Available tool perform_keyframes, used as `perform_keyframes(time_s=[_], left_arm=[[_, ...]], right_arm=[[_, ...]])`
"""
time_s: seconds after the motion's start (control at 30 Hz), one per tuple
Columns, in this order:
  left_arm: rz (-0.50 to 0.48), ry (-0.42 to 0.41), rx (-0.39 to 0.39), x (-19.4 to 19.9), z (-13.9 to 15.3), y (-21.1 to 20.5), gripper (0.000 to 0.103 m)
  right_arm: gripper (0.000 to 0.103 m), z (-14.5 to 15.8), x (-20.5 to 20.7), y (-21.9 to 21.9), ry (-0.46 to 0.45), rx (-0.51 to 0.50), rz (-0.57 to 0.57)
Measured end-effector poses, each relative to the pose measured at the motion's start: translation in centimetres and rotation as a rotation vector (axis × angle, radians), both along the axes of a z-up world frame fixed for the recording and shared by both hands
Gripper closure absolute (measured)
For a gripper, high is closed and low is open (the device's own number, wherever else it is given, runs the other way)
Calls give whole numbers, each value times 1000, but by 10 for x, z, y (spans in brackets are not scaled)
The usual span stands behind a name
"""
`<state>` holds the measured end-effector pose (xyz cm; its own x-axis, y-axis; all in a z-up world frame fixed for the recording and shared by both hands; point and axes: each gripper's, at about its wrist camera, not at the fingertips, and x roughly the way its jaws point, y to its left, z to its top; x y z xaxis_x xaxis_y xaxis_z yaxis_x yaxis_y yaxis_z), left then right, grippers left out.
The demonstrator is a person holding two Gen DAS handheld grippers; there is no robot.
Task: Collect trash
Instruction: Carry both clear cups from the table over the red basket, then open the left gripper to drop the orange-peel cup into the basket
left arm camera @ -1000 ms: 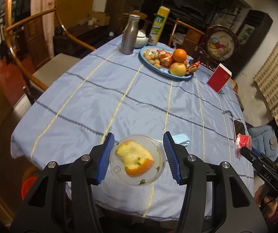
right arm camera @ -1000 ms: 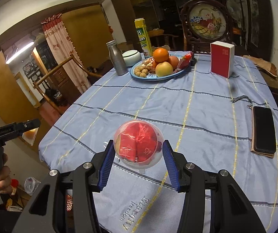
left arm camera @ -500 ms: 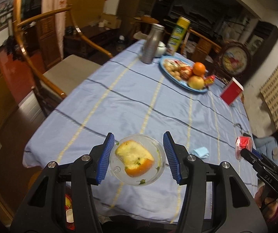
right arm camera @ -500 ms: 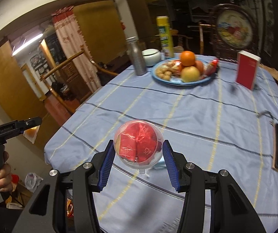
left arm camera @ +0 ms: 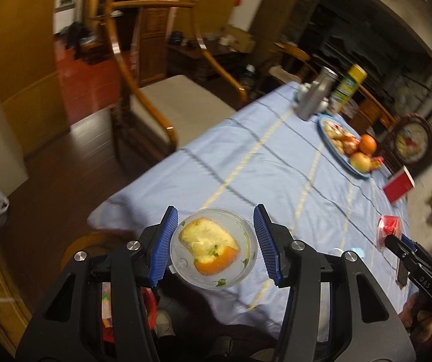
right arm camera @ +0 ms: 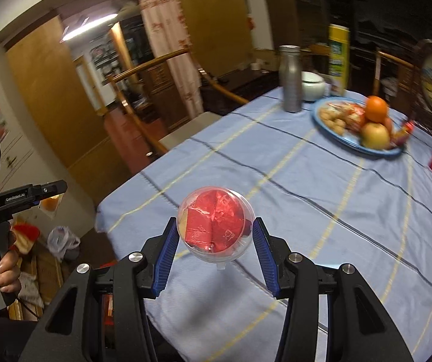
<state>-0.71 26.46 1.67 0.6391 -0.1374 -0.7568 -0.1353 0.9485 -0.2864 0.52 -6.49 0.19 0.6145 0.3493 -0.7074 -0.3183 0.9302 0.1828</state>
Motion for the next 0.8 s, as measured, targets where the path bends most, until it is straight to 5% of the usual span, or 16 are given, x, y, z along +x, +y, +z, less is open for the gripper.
perform_keyframes(time_s=[0.4,0.8], left_arm=[[258,97,-18,-77,-35,99,51],[301,157,-26,-97,-53,125,51]], right_arm=[[54,-2,-5,85,22,-46,208],[54,3,-9,121,9,-89,278]])
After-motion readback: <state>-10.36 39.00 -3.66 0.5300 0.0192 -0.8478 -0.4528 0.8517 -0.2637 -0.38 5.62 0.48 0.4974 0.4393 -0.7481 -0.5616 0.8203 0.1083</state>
